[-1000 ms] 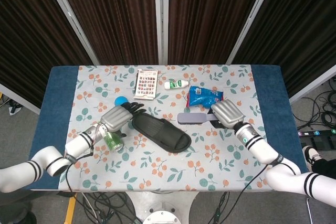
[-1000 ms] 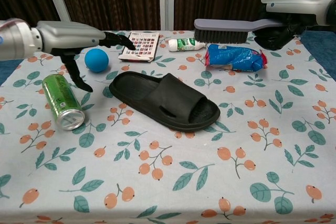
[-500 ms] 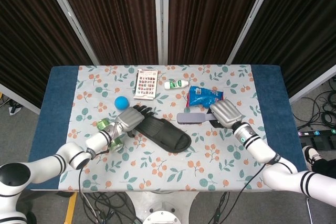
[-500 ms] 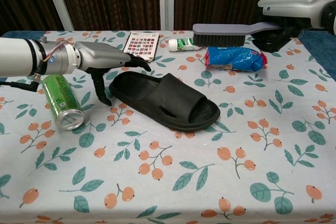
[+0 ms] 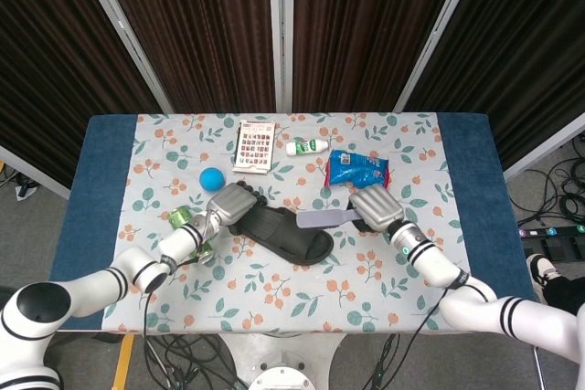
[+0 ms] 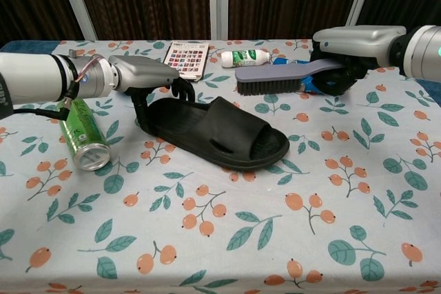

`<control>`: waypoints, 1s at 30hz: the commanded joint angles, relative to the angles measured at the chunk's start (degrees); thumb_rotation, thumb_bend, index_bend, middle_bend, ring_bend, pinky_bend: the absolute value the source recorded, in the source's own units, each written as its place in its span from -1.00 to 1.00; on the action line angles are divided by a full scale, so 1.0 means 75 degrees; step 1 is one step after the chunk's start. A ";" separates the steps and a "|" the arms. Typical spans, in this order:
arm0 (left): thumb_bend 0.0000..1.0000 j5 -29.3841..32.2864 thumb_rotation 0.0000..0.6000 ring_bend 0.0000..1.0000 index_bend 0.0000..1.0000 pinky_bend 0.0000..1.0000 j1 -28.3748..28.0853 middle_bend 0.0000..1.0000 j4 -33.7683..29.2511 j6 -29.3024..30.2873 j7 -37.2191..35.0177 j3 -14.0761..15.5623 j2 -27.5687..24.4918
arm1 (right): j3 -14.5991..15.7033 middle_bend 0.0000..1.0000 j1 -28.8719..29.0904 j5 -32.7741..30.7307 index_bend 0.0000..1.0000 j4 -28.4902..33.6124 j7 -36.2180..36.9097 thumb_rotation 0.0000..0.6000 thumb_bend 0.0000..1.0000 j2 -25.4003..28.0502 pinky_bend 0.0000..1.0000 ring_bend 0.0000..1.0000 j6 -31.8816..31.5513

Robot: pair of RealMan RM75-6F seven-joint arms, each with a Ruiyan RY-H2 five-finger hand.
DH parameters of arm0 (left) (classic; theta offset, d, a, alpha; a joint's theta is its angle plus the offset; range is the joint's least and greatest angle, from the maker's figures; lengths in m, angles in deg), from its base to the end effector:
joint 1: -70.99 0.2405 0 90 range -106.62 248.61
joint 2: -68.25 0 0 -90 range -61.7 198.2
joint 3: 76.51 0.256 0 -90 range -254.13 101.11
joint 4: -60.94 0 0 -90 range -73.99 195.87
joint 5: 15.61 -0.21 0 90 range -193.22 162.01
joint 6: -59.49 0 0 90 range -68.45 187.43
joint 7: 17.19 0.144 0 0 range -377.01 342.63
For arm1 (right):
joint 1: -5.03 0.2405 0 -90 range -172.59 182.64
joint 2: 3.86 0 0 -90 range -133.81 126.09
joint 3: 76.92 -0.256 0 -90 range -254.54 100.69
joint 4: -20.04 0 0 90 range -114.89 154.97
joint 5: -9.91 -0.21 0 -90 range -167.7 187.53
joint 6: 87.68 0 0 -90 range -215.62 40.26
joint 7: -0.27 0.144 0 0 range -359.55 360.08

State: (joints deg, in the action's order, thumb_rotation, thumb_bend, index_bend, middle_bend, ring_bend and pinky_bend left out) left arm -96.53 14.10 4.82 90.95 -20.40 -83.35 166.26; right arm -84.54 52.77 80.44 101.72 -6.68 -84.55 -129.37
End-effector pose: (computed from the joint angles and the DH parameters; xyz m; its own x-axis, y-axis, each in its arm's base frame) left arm -0.1358 0.4020 -0.0788 0.6621 0.3800 0.6460 0.7080 -0.5998 -0.3728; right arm -0.1568 -0.3667 0.0035 0.5355 -0.3675 0.7604 -0.8082 -0.4841 0.3352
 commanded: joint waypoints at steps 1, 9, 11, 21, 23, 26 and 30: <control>-0.57 -0.0037 1.00 -0.42 -0.09 -0.55 0.0019 -0.07 0.0040 0.0150 -0.0012 0.0036 0.0032 | 0.0024 1.00 0.0158 0.0202 1.00 -0.0387 -0.0105 1.00 0.15 -0.0470 1.00 1.00 -0.0056; -0.56 -0.0120 1.00 -0.42 -0.09 -0.55 0.0042 -0.07 0.0025 0.0371 0.0045 0.0205 0.0067 | 0.0098 1.00 0.0384 0.0555 1.00 -0.1504 -0.0480 1.00 0.09 -0.1446 1.00 1.00 -0.0271; -0.56 -0.0121 1.00 -0.42 -0.09 -0.55 0.0054 -0.07 0.0013 0.0417 0.0061 0.0229 0.0075 | 0.0146 1.00 0.0408 0.0670 1.00 -0.1765 -0.0536 1.00 0.09 -0.1642 1.00 1.00 -0.0336; -0.56 -0.0129 1.00 -0.42 -0.09 -0.55 0.0064 -0.07 0.0021 0.0539 0.0131 0.0338 0.0041 | 0.0893 1.00 0.0273 0.1605 1.00 -0.1986 -0.0322 1.00 0.08 -0.1566 1.00 1.00 -0.0439; -0.56 -0.0126 1.00 -0.42 -0.09 -0.55 0.0059 -0.07 0.0022 0.0543 0.0133 0.0354 0.0037 | 0.1069 1.00 0.0197 0.1798 1.00 -0.1817 -0.0214 1.00 0.08 -0.1359 1.00 1.00 -0.0492; -0.56 -0.0146 1.00 -0.42 -0.09 -0.55 0.0048 -0.07 0.0021 0.0565 0.0161 0.0385 0.0041 | 0.1201 1.00 0.0137 0.2002 1.00 -0.1543 0.0045 1.00 0.08 -0.1050 1.00 1.00 -0.0561; -0.56 -0.0149 1.00 -0.42 -0.09 -0.55 0.0025 -0.08 -0.0032 0.0589 0.0194 0.0397 0.0031 | 0.0914 1.00 0.0111 0.2099 1.00 -0.1558 0.0494 1.00 0.08 -0.0976 1.00 1.00 -0.1006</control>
State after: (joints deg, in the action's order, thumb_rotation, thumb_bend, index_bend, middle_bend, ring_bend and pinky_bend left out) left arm -97.65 14.30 4.59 95.35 -18.96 -80.37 166.51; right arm -76.51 53.76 95.79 90.18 -4.37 -92.03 -135.50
